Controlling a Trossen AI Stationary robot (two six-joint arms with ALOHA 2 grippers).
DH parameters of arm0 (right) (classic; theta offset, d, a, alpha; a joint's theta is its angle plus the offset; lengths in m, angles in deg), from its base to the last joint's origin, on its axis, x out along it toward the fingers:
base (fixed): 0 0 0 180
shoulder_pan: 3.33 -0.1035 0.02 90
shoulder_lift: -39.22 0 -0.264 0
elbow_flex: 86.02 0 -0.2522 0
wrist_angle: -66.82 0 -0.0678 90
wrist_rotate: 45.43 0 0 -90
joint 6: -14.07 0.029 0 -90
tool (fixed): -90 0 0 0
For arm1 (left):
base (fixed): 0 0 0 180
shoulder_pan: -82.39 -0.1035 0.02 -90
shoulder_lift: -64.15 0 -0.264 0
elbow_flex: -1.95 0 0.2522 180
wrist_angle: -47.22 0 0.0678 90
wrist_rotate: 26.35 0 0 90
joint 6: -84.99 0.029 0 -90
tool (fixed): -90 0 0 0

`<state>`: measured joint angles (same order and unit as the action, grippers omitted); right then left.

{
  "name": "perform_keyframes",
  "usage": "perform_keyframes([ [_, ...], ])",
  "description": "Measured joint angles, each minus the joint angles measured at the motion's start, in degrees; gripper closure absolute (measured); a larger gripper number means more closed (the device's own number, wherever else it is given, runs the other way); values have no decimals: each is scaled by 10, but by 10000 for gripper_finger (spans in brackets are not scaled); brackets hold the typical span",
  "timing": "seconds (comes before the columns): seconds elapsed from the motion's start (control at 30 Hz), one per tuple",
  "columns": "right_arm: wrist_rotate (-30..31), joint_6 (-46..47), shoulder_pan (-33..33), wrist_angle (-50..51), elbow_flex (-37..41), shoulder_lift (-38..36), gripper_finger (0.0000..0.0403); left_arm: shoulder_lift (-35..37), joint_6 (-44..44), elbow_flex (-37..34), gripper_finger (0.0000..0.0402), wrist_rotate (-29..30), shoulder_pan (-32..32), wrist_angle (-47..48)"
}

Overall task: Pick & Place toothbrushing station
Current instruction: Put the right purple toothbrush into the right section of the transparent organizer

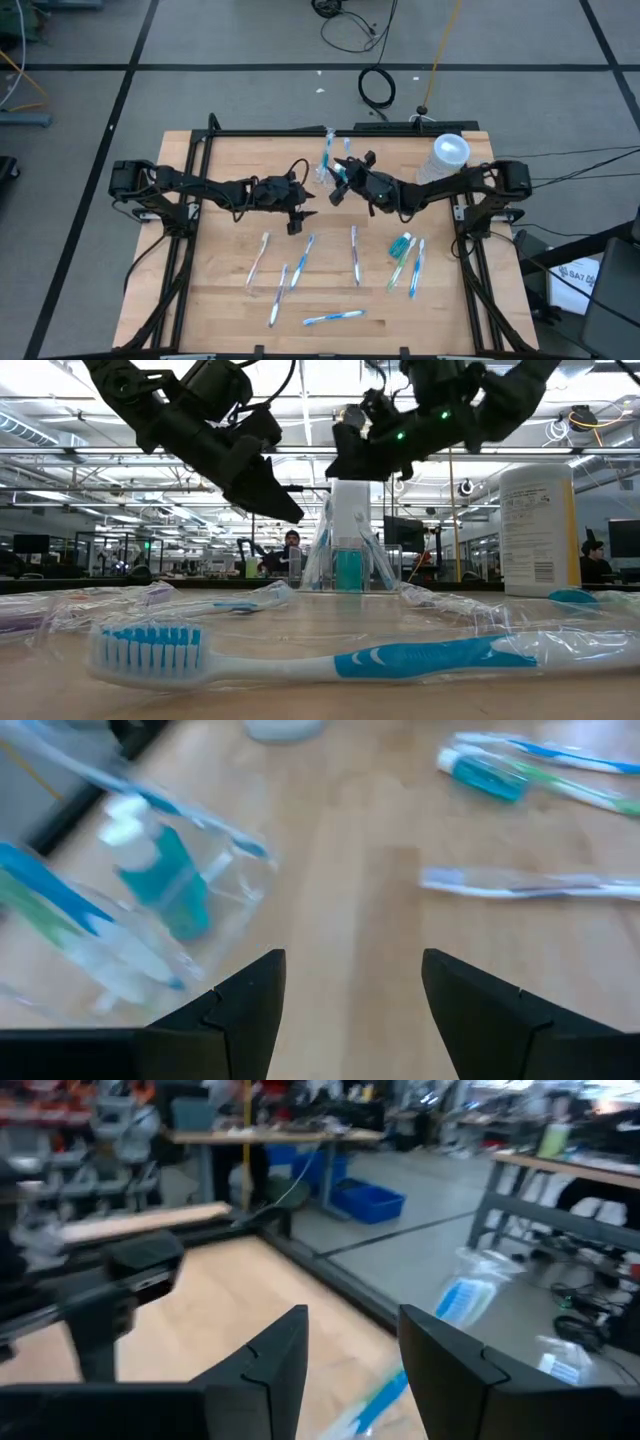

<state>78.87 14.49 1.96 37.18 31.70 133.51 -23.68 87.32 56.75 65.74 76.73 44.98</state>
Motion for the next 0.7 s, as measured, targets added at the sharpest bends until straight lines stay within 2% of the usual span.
perform_keyframes([
  [0.13, -44, 40, -14, 74, 0, -48, 252, 0, -13, 0, 162, -26, 10, 24],
  [0.37, -136, 144, -46, 185, 0, -112, 255, 0, -26, 0, 162, -25, 24, 54],
  [0.5, -150, 150, -84, 175, 0, -126, 263, 30, -71, 0, 163, -25, 20, 94],
  [0.7, -148, 127, -135, 118, 0, -129, 265, 154, -104, 0, 163, -36, 3, 239],
])
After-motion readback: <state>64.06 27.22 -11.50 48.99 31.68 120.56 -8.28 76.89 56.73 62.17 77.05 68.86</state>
